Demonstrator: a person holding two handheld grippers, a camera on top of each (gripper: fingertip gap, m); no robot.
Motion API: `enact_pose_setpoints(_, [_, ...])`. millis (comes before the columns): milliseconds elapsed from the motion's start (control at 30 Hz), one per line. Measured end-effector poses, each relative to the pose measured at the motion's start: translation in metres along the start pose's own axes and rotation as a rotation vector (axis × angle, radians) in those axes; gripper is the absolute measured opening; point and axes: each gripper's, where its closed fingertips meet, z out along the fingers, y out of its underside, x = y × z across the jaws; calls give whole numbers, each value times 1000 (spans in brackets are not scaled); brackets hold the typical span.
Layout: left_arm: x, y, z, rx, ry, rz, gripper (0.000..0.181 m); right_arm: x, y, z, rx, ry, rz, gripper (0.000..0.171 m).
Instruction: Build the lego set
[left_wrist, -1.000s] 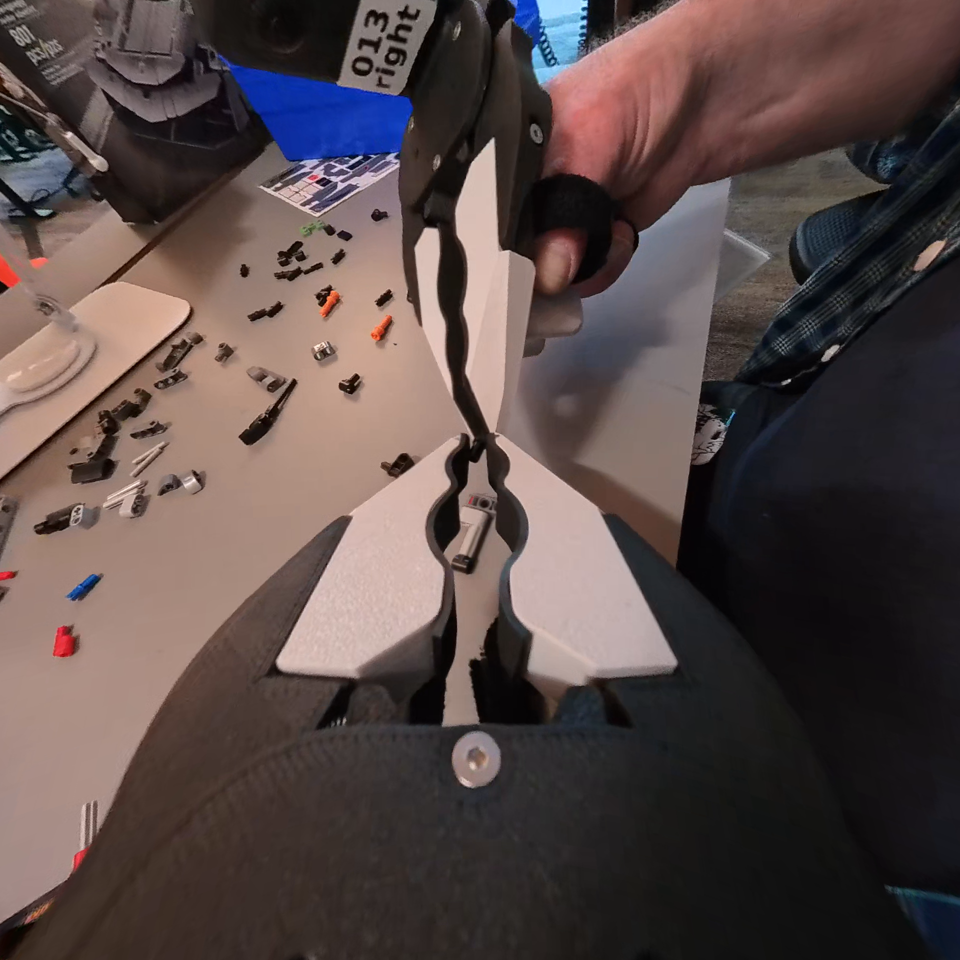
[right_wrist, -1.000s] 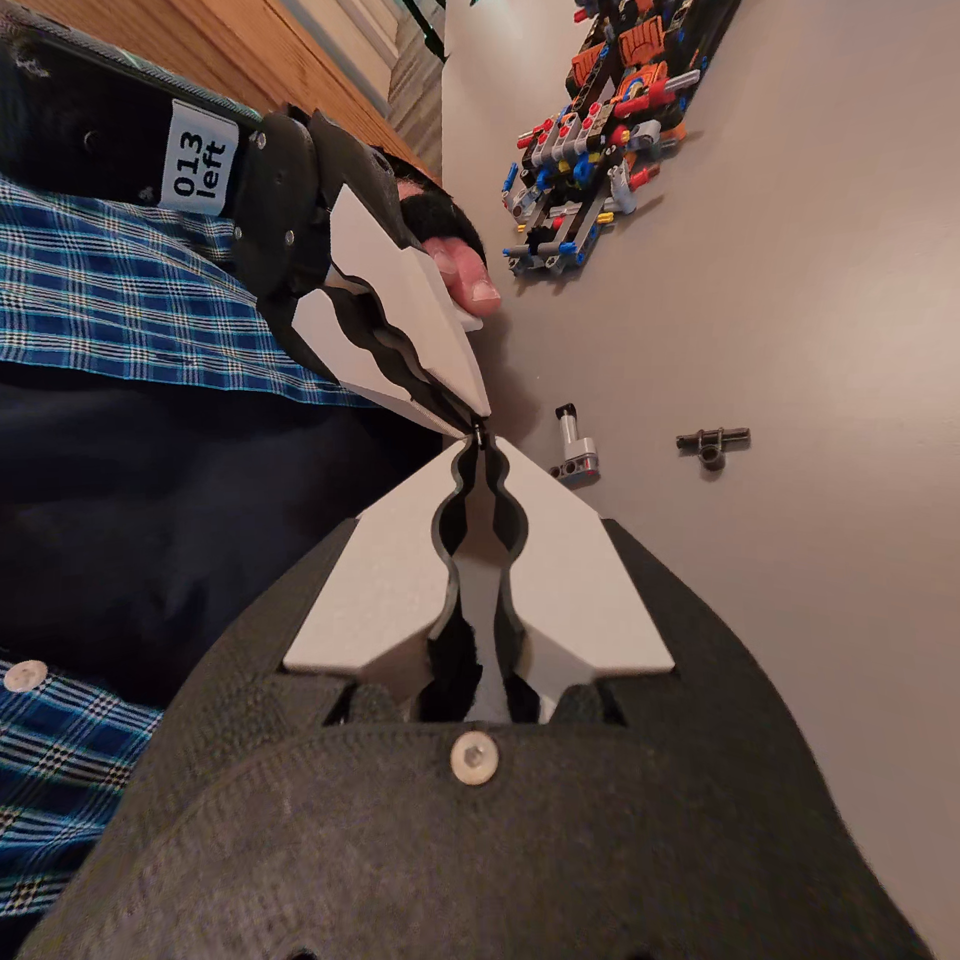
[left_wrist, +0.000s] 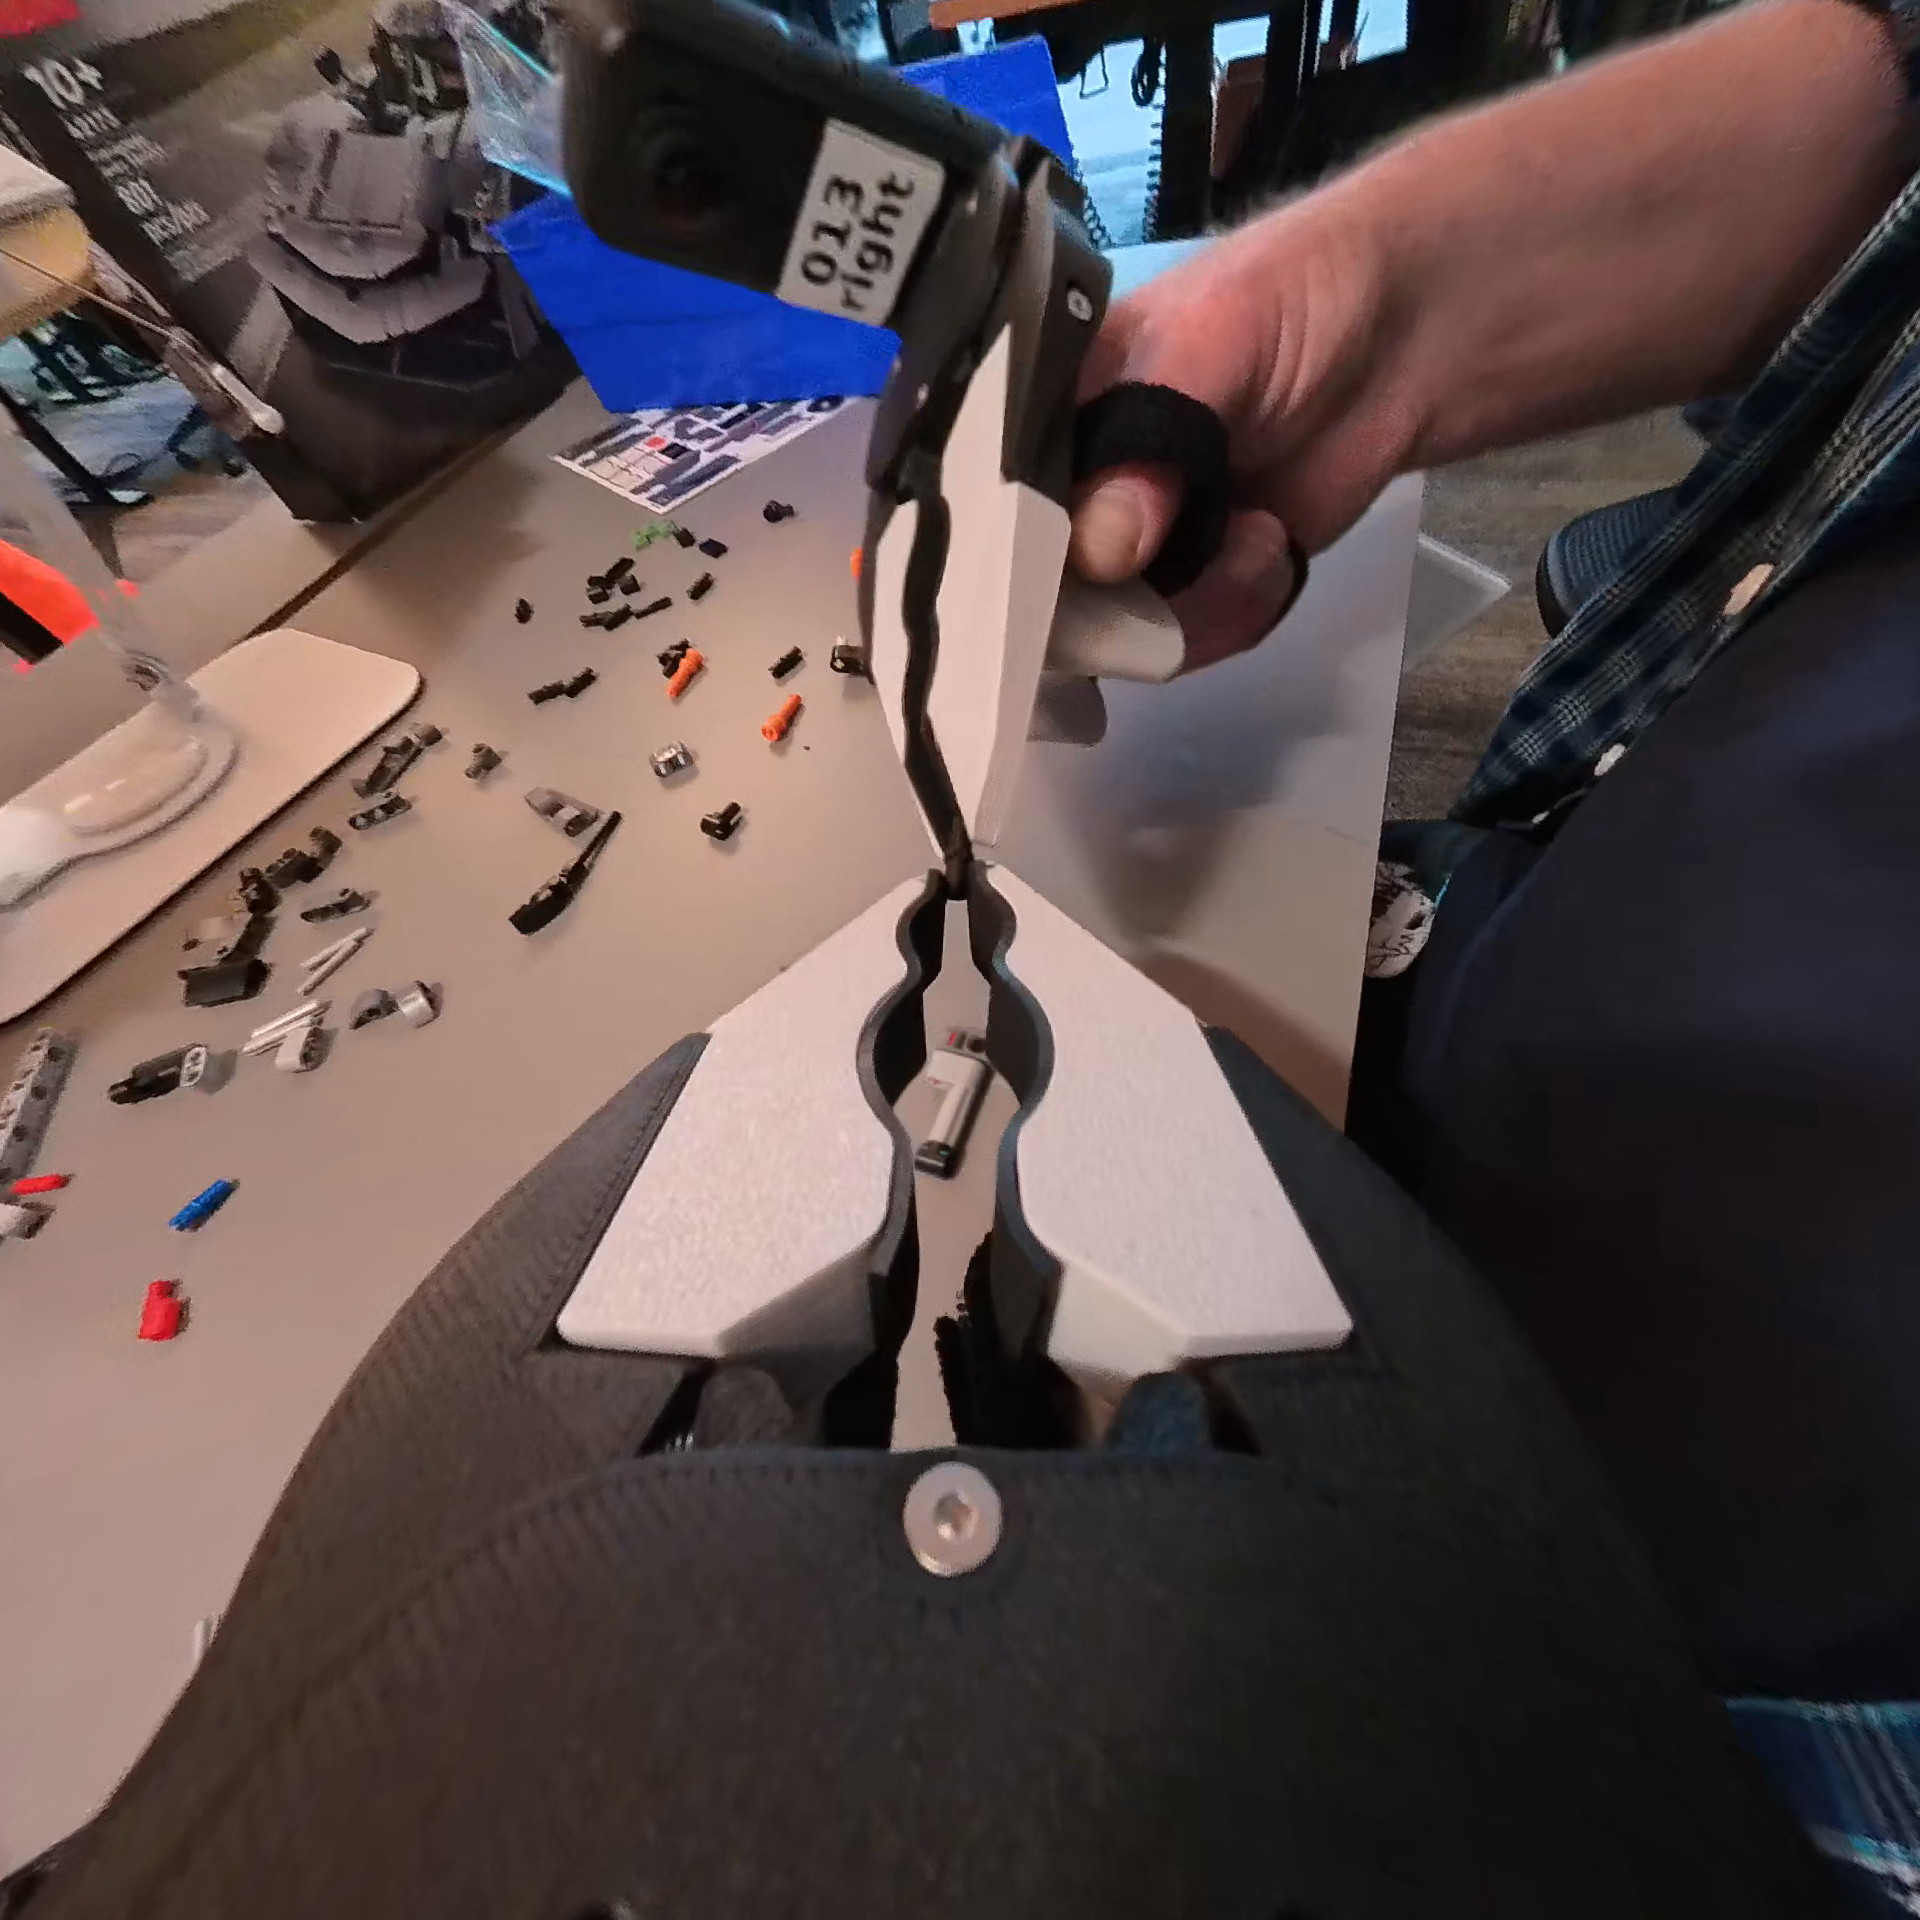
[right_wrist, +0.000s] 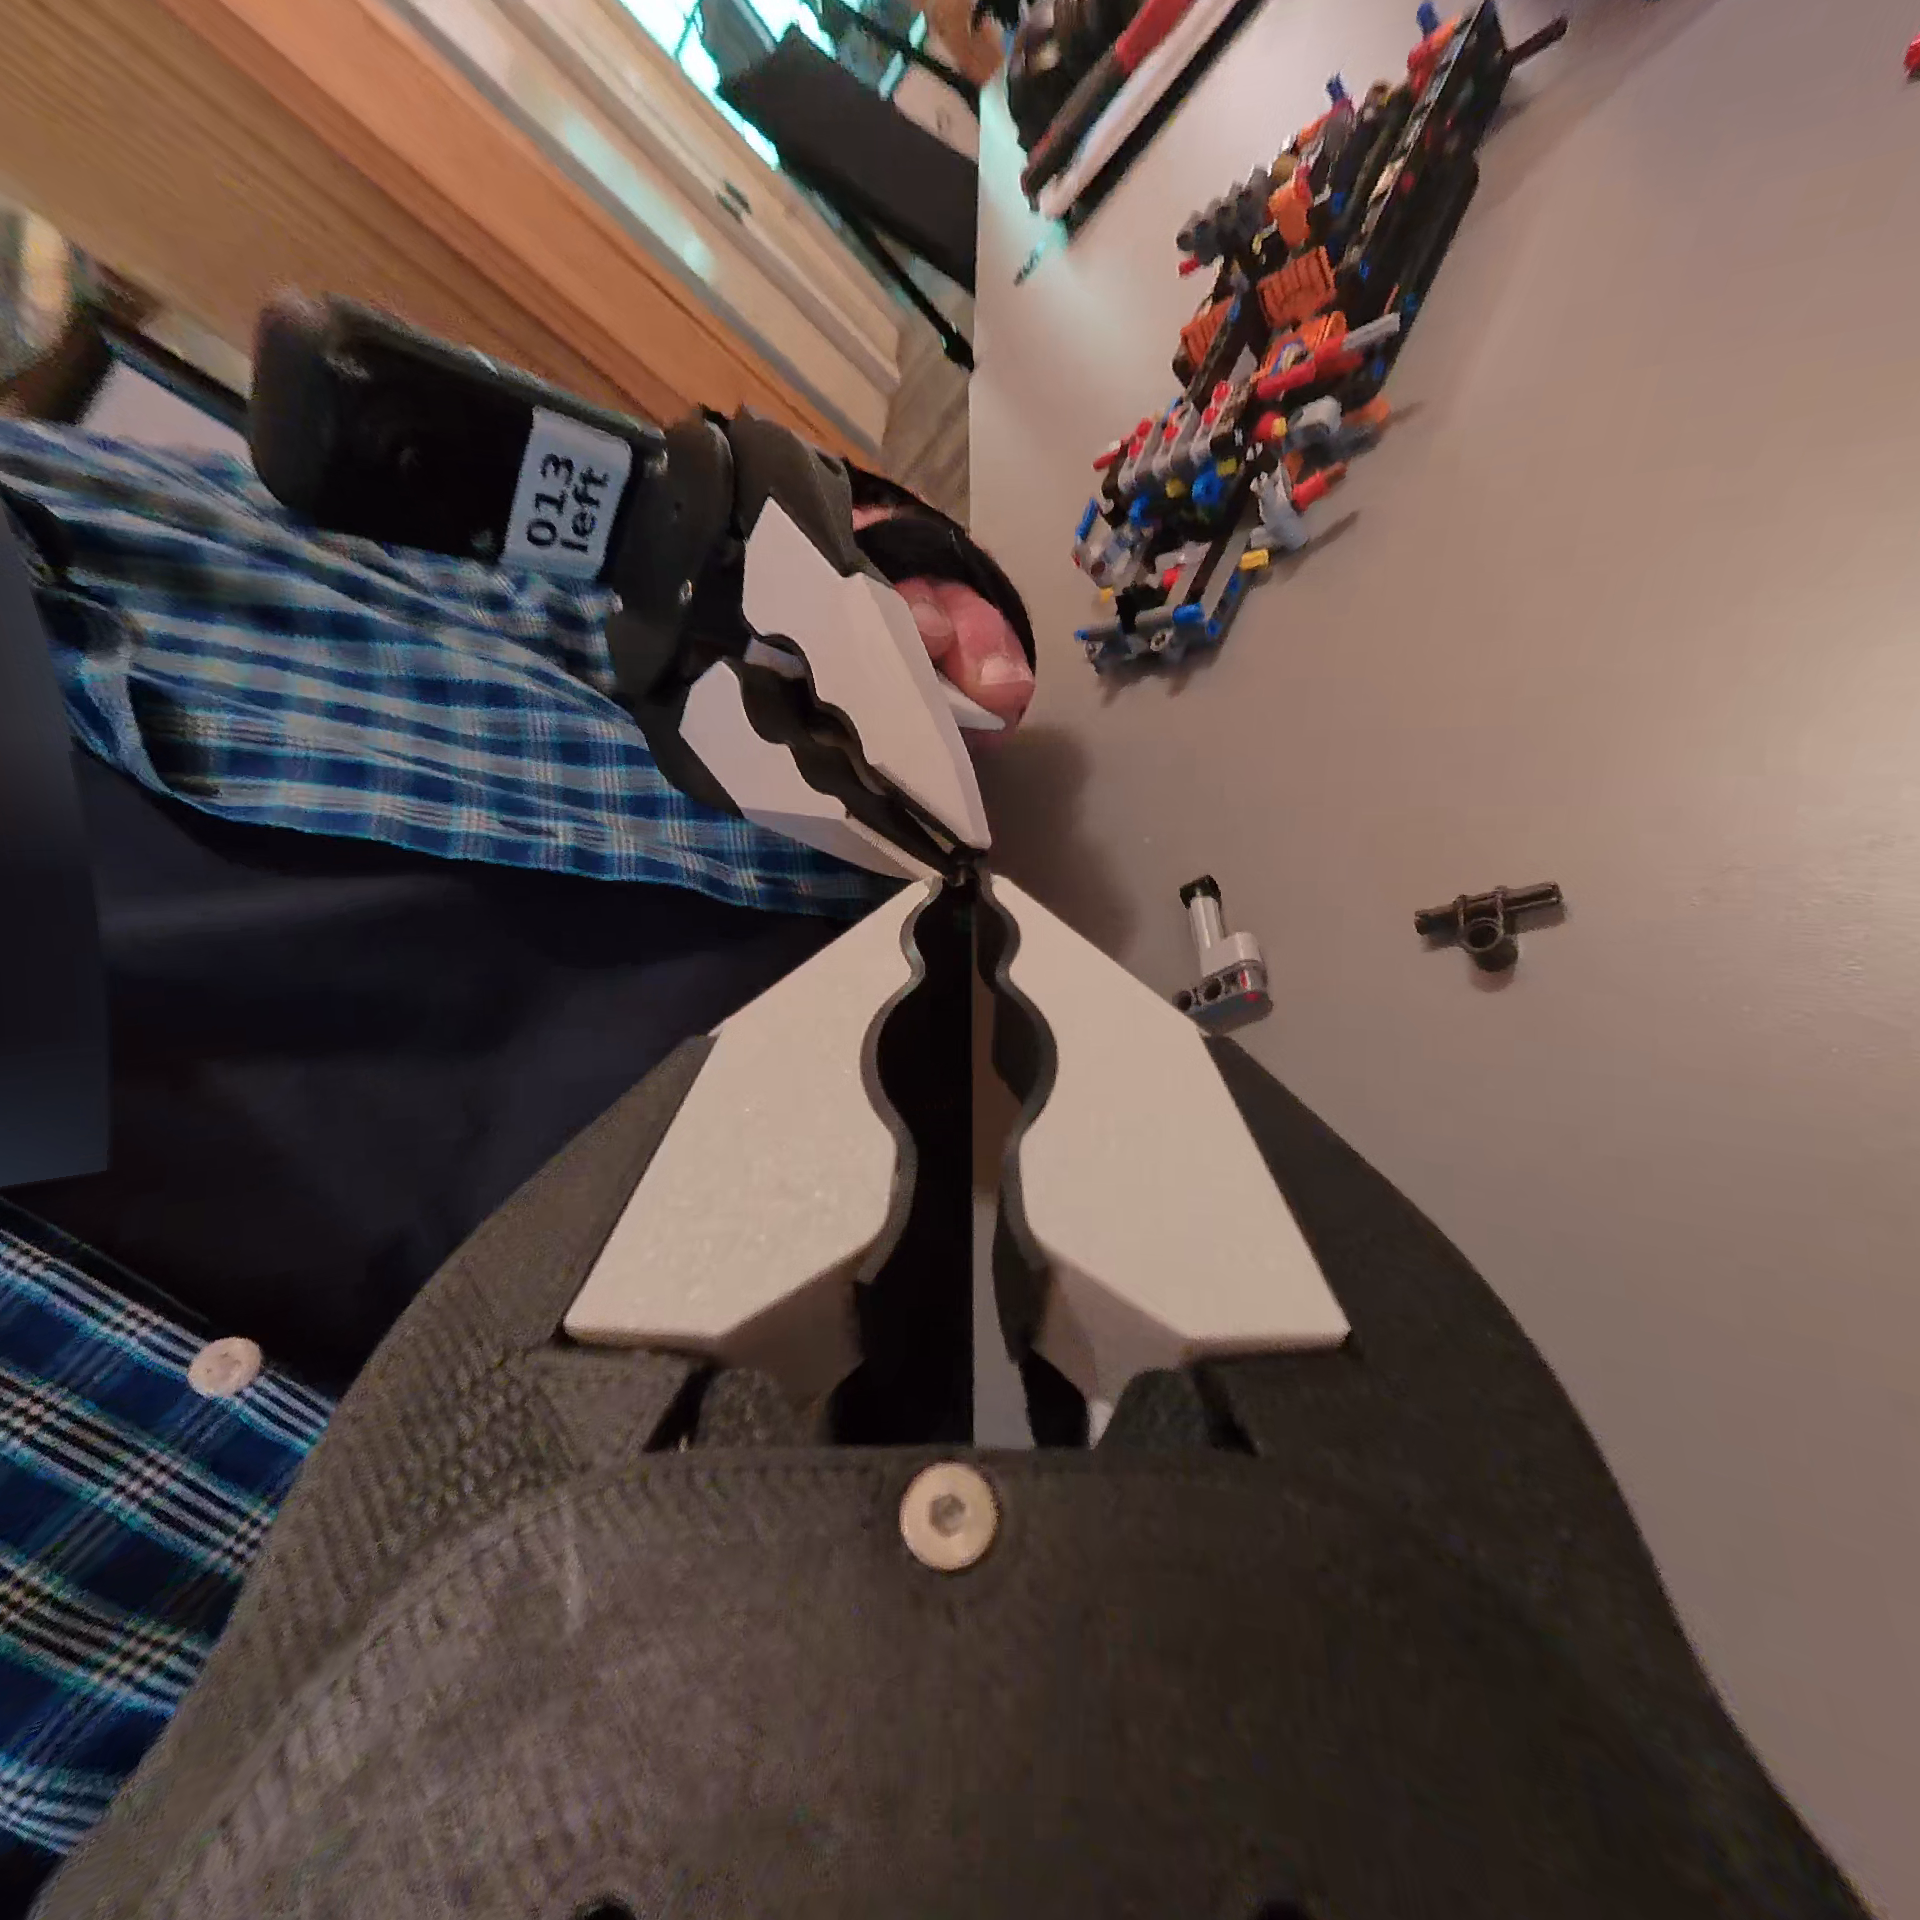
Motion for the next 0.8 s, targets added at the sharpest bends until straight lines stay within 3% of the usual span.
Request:
enact_pose_setpoints(300, [-7,-15,-8,57,-54,15,3,-11,-16,-1,210,-76,114,3])
enact_pose_setpoints(500, [-8,-11,-7,47,-66,9,3,-7,-16,1,255,-55,147,2])
enact_pose_setpoints(633, [-4,8,2,-36,-24,-76,3,9,-1,4,143,132,8,1])
enact_pose_setpoints(800, [11,51,1,-257,33,-196,10,30,14,4,-94,447,-279,2])
